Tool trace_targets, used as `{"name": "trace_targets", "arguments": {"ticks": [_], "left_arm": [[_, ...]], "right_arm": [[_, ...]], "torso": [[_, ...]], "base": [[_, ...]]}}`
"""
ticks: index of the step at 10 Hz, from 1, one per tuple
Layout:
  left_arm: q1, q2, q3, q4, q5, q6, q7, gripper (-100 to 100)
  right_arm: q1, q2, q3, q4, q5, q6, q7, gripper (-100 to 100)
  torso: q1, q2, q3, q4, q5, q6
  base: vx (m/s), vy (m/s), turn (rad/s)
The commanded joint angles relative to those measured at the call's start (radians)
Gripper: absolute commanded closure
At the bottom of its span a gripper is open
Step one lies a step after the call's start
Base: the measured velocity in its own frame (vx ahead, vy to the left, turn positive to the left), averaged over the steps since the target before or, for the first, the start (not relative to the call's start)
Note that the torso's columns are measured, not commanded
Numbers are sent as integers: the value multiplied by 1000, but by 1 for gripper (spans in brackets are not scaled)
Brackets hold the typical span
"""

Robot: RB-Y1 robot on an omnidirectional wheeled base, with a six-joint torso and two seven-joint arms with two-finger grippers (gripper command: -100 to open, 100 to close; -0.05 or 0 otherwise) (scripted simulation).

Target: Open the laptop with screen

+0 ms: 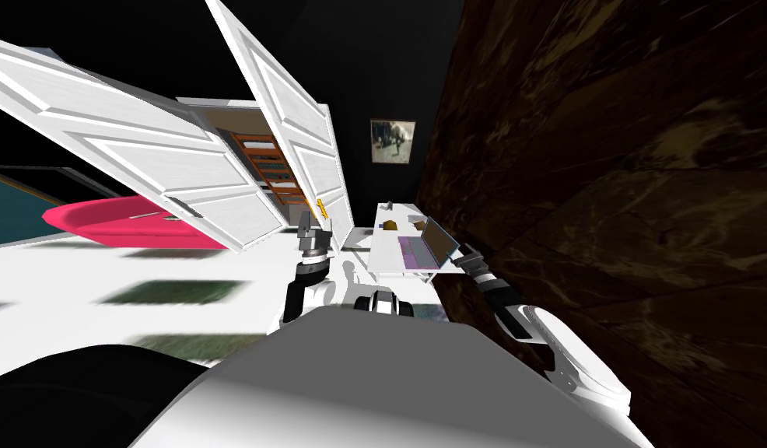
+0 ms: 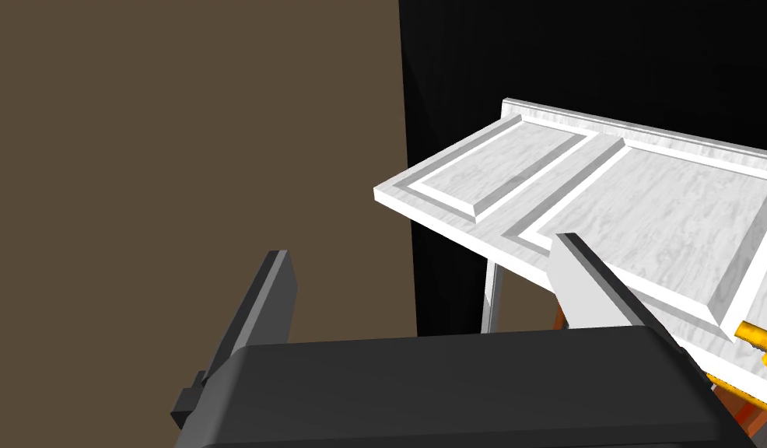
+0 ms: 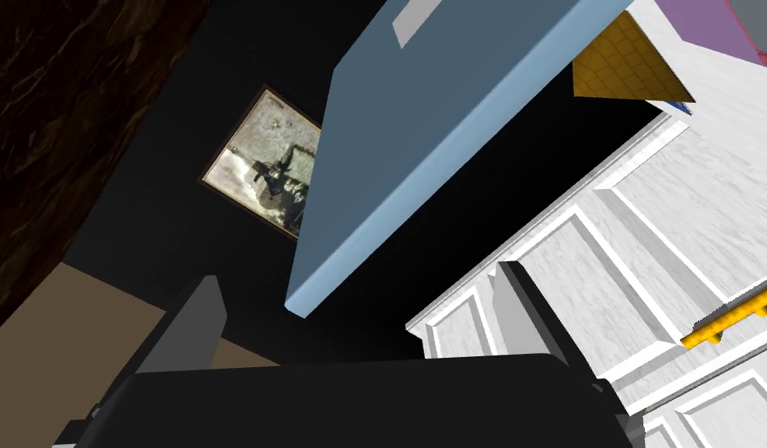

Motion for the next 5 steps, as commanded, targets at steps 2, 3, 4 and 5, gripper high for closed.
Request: {"name": "trace_targets", "arguments": {"ticks": [2, 3, 4, 5], "left_arm": [[0, 0, 0, 0, 0, 0, 0, 0], [0, 0, 0, 0, 0, 0, 0, 0], [0, 0, 0, 0, 0, 0, 0, 0], [0, 0, 0, 0, 0, 0, 0, 0]], "right_arm": [[-2, -47, -21, 20, 77, 27, 57, -100], [-3, -56, -26, 24, 92, 32, 69, -100], [-4, -69, -32, 30, 114, 38, 85, -100], [-4, -60, -28, 28, 101, 33, 75, -100]], "torso": [[0, 2, 1, 0, 0, 0], [1, 1, 1, 0, 0, 0], [1, 1, 0, 0, 0, 0], [1, 0, 0, 0, 0, 0]], "base": [[19, 72, -38], [19, 60, -25], [22, 60, -33], [10, 27, -10]]}}
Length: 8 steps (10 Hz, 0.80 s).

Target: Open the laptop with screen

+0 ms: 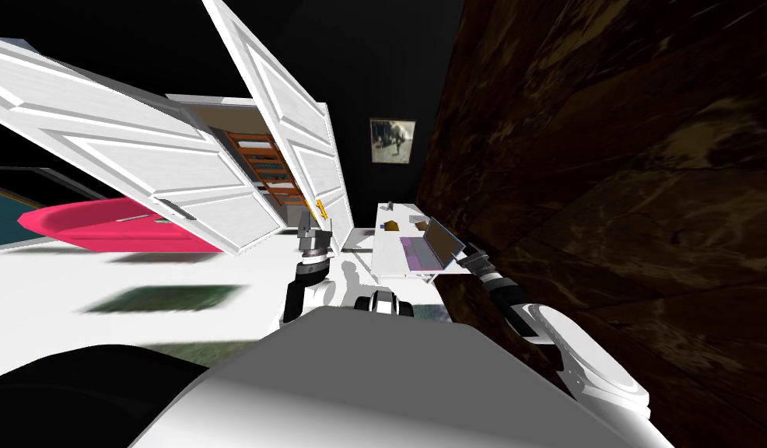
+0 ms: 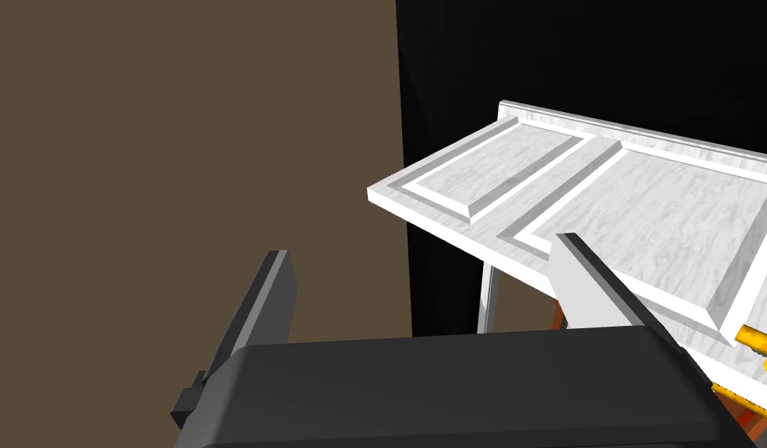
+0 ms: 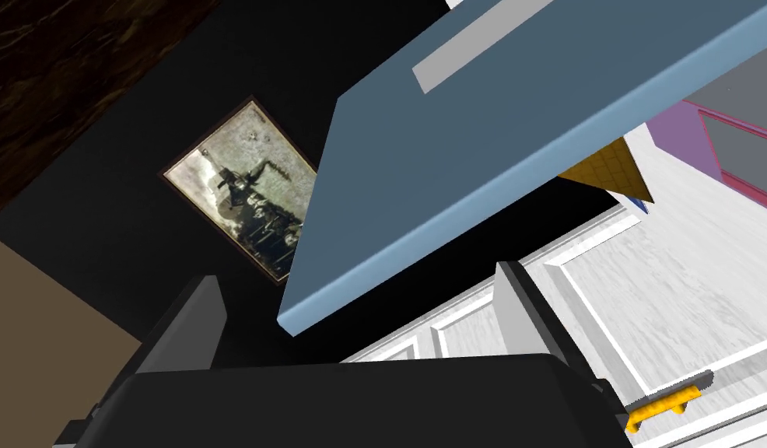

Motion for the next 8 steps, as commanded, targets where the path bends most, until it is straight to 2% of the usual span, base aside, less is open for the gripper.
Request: {"name": "trace_targets", "arguments": {"ticks": [1, 2, 3, 8], "left_arm": [[0, 0, 0, 0, 0, 0, 0, 0], [0, 0, 0, 0, 0, 0, 0, 0], [0, 0, 0, 0, 0, 0, 0, 0], [0, 0, 0, 0, 0, 0, 0, 0]], "right_arm": [[4, -23, -12, -1, -3, 5, -14, -100], [1, -16, -4, -1, 0, 6, -7, -100], [0, -18, -4, -1, 0, 8, -10, 100], [7, 44, 35, -48, 119, 45, 131, 100]], "torso": [[-1, 0, 0, 0, 0, 0], [-1, -5, -3, -1, 0, 0], [-1, -1, -1, -1, 0, 0], [1, -2, 0, -5, -3, -1]], "base": [[112, 30, 21], [72, 17, 6], [11, 2, -1], [-18, 31, 23]]}}
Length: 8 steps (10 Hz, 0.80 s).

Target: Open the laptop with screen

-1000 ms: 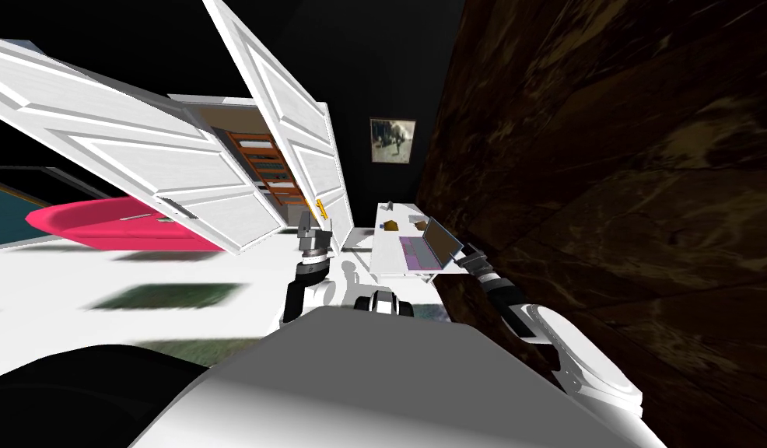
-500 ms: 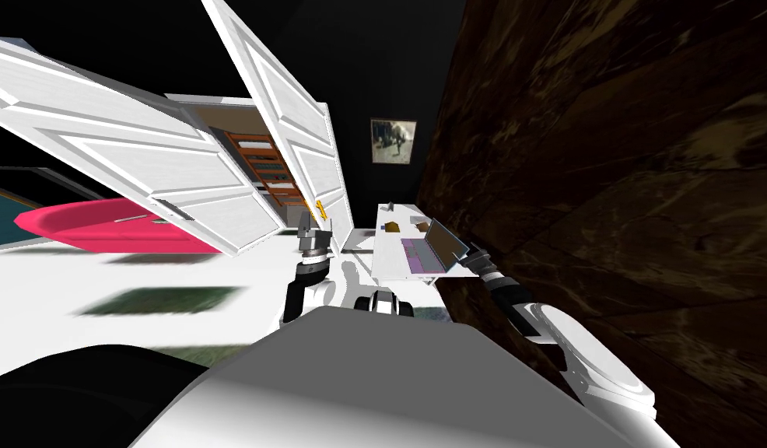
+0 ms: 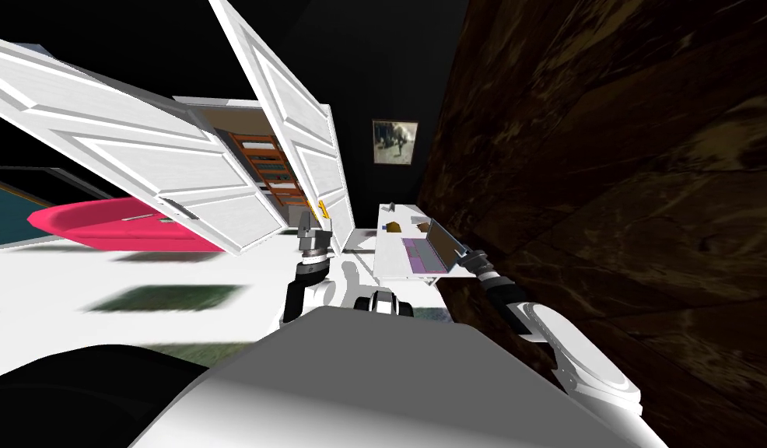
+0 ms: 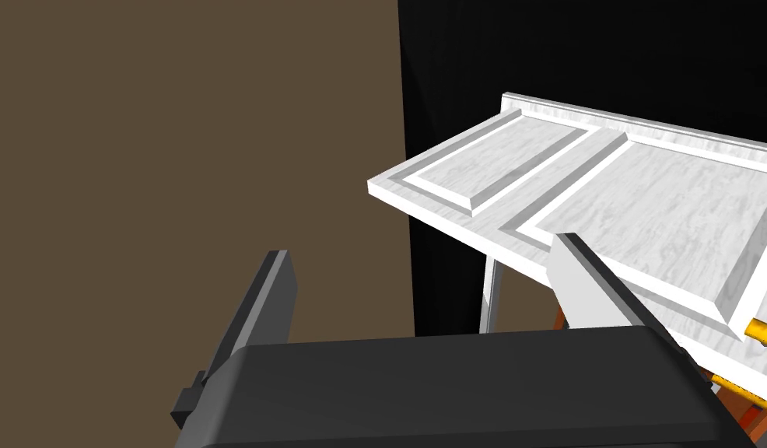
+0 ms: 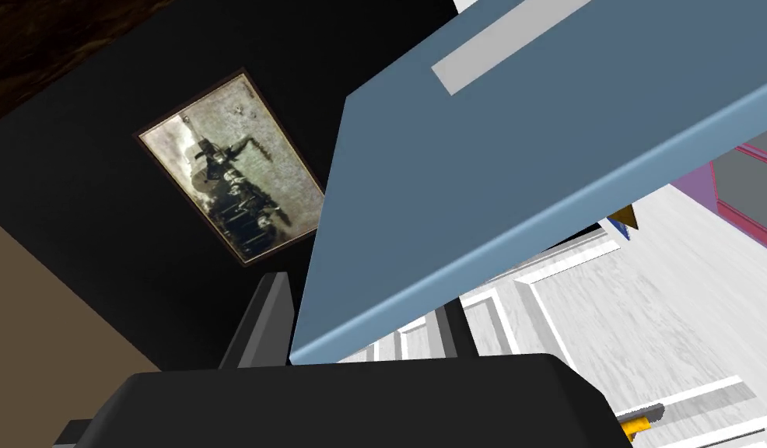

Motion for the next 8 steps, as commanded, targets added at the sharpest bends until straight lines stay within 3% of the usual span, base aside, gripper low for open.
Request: {"name": "trace_targets", "arguments": {"ticks": [1, 6, 7, 8], "left_arm": [[0, 0, 0, 0, 0, 0, 0, 0], [0, 0, 0, 0, 0, 0, 0, 0], [0, 0, 0, 0, 0, 0, 0, 0], [0, 0, 0, 0, 0, 0, 0, 0]], "right_arm": [[8, 39, 29, -20, 65, 14, 78, 100], [14, 89, 61, -59, 160, 44, 200, 100], [10, 89, 55, -49, 144, 33, 185, 100], [-3, 115, 78, -38, 177, 52, 236, 100]], "torso": [[-2, 0, 0, 0, 0, 0], [-4, 2, 0, 5, 3, 2], [-1, 3, 1, 5, 4, 1], [-2, 3, 1, 5, 4, 2]], "base": [[-22, 44, 28], [-17, 28, 18], [-6, 13, 10], [-31, -10, 55]]}}
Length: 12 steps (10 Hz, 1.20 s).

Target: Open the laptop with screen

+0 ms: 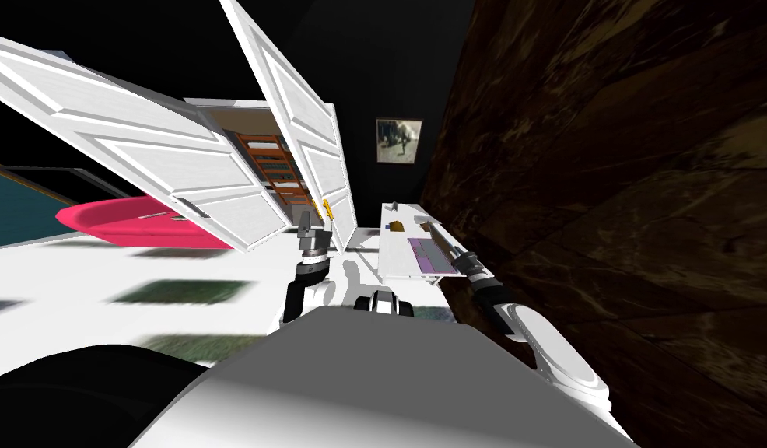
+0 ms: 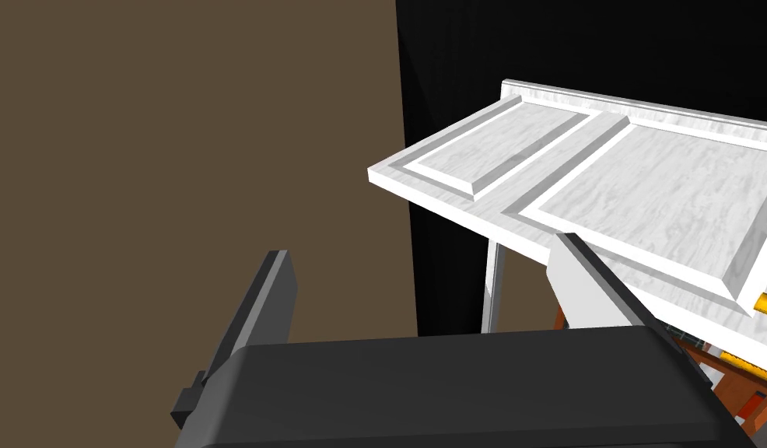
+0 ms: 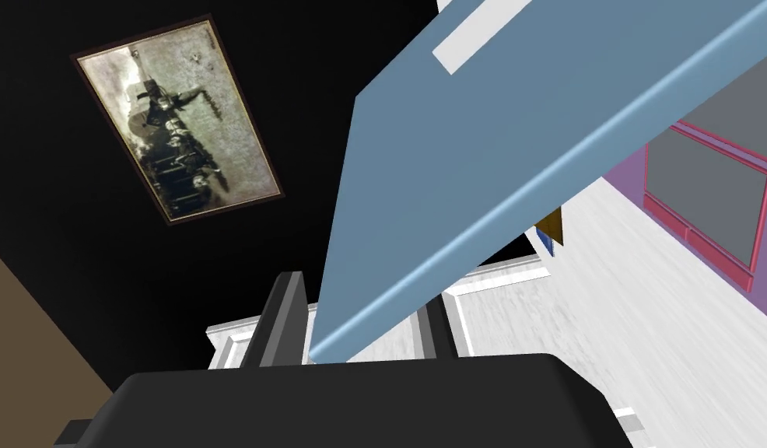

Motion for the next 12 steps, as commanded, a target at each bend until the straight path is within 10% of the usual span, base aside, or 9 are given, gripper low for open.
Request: {"name": "trace_targets", "arguments": {"ticks": [1, 12], "left_arm": [[0, 0, 0, 0, 0, 0, 0, 0], [0, 0, 0, 0, 0, 0, 0, 0]], "right_arm": [[-13, 25, 21, 11, 31, 20, 43, 100], [-94, 172, 150, 76, 214, 137, 304, 100]], "torso": [[-1, 0, 0, 0, -1, -1], [2, 2, 1, 1, 0, -1]], "base": [[-36, -18, 51], [-41, -23, 54]]}}
